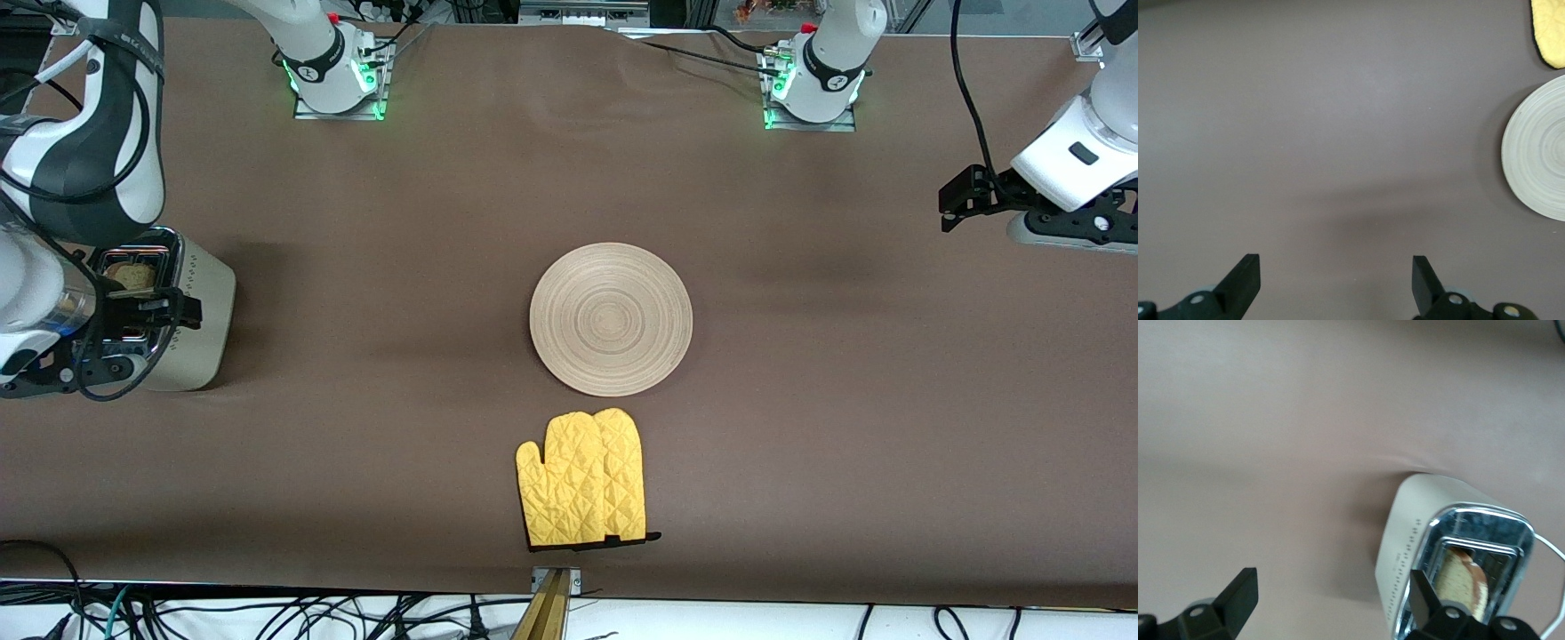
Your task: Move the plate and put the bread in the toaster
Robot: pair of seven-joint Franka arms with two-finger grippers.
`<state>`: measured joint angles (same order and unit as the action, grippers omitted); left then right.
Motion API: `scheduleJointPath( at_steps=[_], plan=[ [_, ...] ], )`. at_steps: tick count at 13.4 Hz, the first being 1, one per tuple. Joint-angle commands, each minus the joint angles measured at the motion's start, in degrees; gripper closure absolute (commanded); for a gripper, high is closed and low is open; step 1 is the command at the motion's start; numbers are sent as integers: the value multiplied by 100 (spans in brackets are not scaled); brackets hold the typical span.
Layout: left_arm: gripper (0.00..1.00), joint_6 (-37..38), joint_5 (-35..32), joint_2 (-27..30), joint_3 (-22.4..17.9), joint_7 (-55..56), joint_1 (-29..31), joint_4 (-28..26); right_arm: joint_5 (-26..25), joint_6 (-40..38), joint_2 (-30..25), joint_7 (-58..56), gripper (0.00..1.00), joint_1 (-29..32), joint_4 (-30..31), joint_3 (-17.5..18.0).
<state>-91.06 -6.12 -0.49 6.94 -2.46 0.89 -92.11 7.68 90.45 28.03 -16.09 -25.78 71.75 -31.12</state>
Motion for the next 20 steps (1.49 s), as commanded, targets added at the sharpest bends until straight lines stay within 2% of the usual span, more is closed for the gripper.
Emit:
scheduleJointPath(
  at_steps=[1, 3, 6, 9, 11, 14, 20],
  plan=[
    [0, 44, 65, -92, 53, 79, 33, 202, 32, -2, -524, 27, 0, 256, 154, 666],
    [0, 36, 636, -101, 18, 70, 156, 193, -178, 156, -806, 289, 0, 713, 287, 1202],
    [0, -34, 683, -110, 26, 26, 219, 184, -671, 692, -1578, 625, 0, 1538, 1049, 2274],
    [0, -35, 621, -144, 53, 44, 210, 167, -689, 711, -2116, 625, 0, 1864, 1499, 2680],
    [0, -52, 437, -162, 70, 61, 201, 167, -715, 667, -2406, 625, 0, 2217, 1928, 3102],
    [0, -158, 436, -171, 62, 44, 201, 167, -760, 641, -2478, 713, 0, 2288, 2062, 3112],
    [0, -167, 427, -206, 62, 26, 166, 167, -803, 430, -2197, 704, 0, 2305, 1658, 3077]
  ],
)
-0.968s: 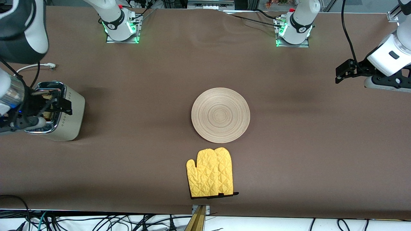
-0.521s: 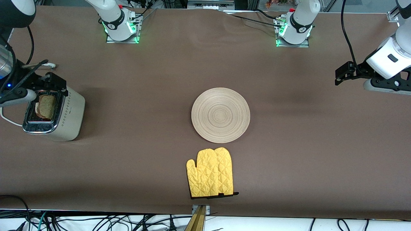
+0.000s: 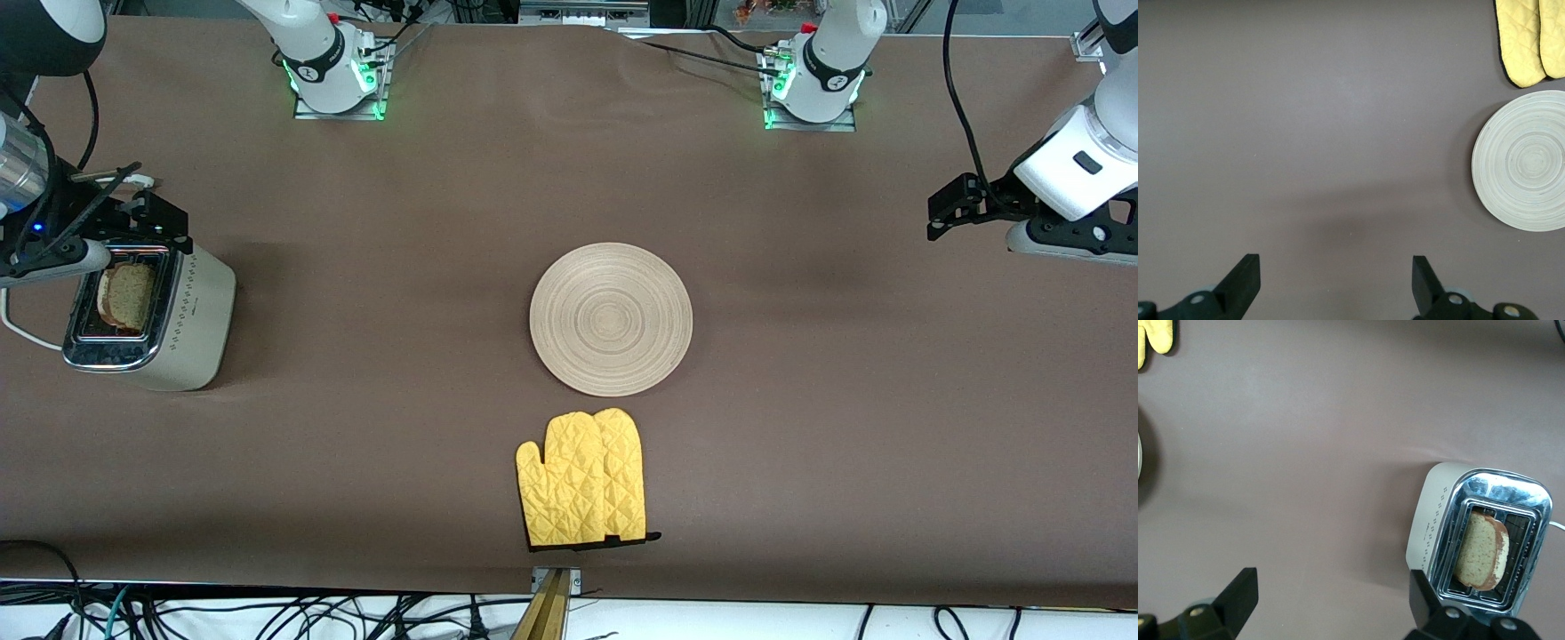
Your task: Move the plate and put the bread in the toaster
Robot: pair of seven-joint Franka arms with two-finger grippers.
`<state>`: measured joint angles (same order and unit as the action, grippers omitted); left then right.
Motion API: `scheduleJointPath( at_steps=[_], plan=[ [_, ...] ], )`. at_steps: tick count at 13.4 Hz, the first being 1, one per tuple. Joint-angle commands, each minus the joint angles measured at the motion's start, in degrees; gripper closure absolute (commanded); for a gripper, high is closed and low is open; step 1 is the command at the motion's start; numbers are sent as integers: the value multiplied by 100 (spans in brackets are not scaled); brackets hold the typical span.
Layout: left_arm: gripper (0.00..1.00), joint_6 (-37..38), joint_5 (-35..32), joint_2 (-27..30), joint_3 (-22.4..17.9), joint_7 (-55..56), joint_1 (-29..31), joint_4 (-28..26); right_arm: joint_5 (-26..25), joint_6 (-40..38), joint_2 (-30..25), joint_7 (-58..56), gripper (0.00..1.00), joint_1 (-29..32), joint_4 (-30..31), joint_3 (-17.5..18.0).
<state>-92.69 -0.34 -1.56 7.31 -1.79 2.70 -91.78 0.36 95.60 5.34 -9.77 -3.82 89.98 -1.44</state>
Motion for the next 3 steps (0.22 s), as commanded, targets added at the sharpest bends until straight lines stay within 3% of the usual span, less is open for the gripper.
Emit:
scheduleJointPath(
  at_steps=[1, 3],
  plan=[
    [0, -4, -151, -99, 25, -41, -16, 134, -176, -85, 90, 72, 0, 109, -173, 109],
    [0, -4, -151, -107, 25, -32, -24, 143, -230, -77, 90, 54, 0, 109, -174, 109]
  ],
)
